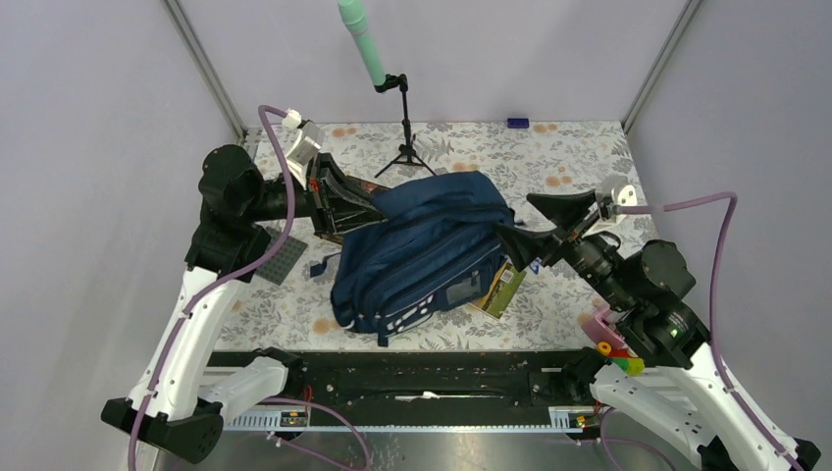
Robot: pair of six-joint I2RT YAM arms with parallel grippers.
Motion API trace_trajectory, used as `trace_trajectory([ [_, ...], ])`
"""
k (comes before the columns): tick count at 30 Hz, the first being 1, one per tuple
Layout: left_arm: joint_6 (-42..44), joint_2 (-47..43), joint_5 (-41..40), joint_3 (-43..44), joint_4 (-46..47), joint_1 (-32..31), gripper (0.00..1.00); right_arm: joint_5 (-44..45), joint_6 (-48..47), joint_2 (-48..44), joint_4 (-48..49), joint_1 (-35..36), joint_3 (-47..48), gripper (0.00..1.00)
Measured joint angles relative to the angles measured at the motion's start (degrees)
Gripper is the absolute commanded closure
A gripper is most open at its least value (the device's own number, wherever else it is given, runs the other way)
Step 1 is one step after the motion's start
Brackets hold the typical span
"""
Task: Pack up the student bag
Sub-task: Adjust the student bag at the center of the board, then unzip the student bag at the center of the board.
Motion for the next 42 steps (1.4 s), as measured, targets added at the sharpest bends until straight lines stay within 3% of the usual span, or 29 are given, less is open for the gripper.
trace_trajectory([
  [8,1.51,0.04,3.15,2.69,-3.19,-0.09,1.0,6.64,-3.5,3.26,-2.29,-2.32,1.01,0.0],
  [15,6.91,-0.17,3.06,3.5,-7.72,-0.09,1.0,4.96,2.99,0.5,-2.29,-14.67,-8.31,0.01],
  [19,9.27,-0.87,3.04,3.5,-9.25,-0.09,1.0,3.06,8.02,-1.99,-4.26,-19.37,-14.95,0.12],
  [25,11.47,-2.05,2.97,3.48,-11.04,-0.09,1.0,3.43,24.57,-5.38,-3.1,-20.87,-25.81,0.29],
  [32,12.96,-2.62,2.67,3.45,-12.0,-0.09,1.0,3.93,48.41,-9.18,2.51,-20.92,-37.33,0.41],
  [42,13.51,-2.67,2.45,3.43,-12.35,-0.09,1.0,6.56,71.69,-10.21,7.1,-20.92,-39.17,0.43],
])
